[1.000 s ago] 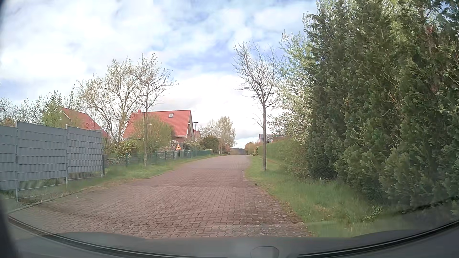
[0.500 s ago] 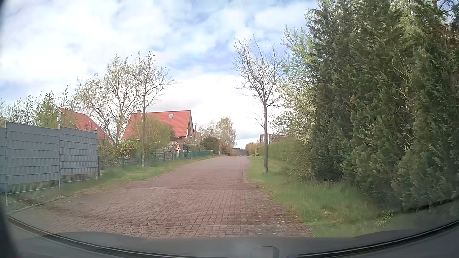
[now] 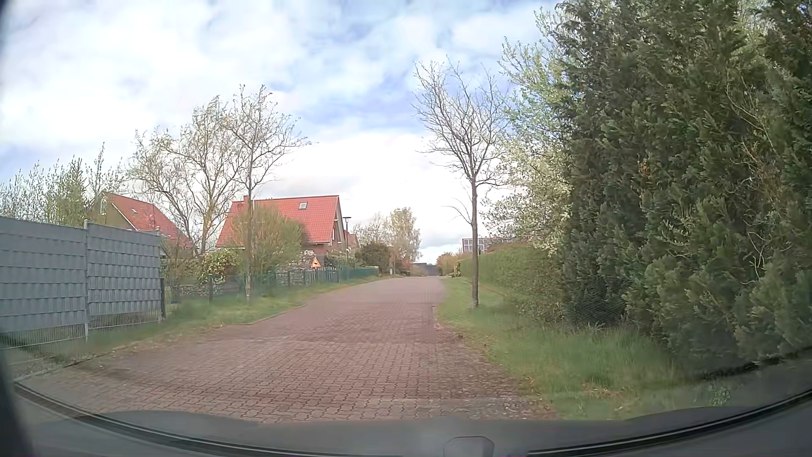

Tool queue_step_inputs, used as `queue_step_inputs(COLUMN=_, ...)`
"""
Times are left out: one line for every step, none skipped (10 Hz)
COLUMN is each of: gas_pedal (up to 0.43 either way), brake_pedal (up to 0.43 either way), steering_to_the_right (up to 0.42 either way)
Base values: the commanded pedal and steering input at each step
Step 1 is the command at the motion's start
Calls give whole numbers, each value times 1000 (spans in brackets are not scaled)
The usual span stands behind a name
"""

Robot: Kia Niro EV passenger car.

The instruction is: Follow the waypoints while adhering to traffic rules and regulations

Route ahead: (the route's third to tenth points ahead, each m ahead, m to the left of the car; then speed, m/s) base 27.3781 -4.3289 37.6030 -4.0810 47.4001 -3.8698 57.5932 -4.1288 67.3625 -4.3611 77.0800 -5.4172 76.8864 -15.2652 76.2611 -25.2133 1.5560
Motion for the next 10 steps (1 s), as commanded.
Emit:
queue_step_inputs(gas_pedal=138, brake_pedal=6, steering_to_the_right=-56)
queue_step_inputs(gas_pedal=130, brake_pedal=6, steering_to_the_right=-56)
queue_step_inputs(gas_pedal=130, brake_pedal=6, steering_to_the_right=-56)
queue_step_inputs(gas_pedal=130, brake_pedal=0, steering_to_the_right=-56)
queue_step_inputs(gas_pedal=130, brake_pedal=6, steering_to_the_right=-57)
queue_step_inputs(gas_pedal=130, brake_pedal=6, steering_to_the_right=-60)
queue_step_inputs(gas_pedal=130, brake_pedal=6, steering_to_the_right=-63)
queue_step_inputs(gas_pedal=130, brake_pedal=6, steering_to_the_right=-66)
queue_step_inputs(gas_pedal=130, brake_pedal=0, steering_to_the_right=-70)
queue_step_inputs(gas_pedal=130, brake_pedal=6, steering_to_the_right=-78)
